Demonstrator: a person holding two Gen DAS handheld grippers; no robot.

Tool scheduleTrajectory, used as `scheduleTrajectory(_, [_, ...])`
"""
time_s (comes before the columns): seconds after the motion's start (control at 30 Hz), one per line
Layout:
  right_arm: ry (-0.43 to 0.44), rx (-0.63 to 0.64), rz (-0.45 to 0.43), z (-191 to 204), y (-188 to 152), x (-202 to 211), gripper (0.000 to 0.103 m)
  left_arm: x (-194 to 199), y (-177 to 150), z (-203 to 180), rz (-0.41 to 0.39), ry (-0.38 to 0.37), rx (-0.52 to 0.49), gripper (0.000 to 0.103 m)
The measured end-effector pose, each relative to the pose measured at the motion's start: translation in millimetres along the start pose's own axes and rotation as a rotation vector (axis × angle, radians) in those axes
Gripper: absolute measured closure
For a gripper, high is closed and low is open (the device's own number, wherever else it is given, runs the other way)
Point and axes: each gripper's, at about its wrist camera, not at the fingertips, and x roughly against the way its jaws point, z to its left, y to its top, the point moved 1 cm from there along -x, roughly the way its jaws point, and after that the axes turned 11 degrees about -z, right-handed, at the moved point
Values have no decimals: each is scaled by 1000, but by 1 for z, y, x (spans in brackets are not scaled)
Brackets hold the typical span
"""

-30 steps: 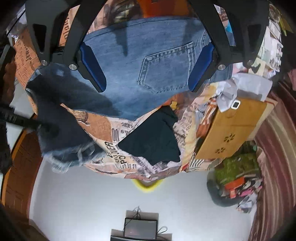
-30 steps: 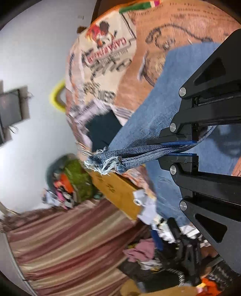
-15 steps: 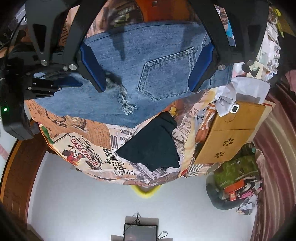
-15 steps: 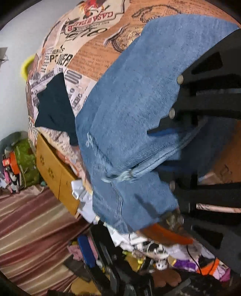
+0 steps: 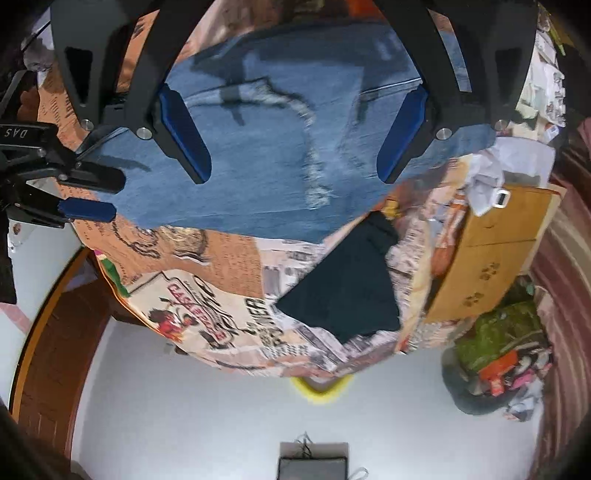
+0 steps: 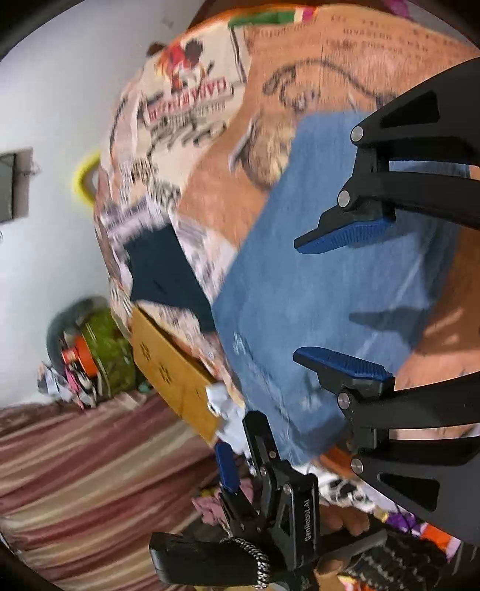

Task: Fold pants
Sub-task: 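Carry the hem over the jeans seat with the right gripper and release it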

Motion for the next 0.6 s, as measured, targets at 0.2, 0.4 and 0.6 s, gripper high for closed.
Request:
scheduleTrajectory(0.2, [-62, -53, 28, -43, -7, -4, 54, -46, 8, -20, 94, -44, 7, 11])
scheduleTrajectory(0.4, [-83, -88, 118, -75, -26, -30, 54, -92, -7, -29, 222, -36, 4, 11])
scheduleTrajectory(0.6, [-53, -94, 194, -94, -54, -41, 54, -115, -32, -32, 305, -12, -14, 10])
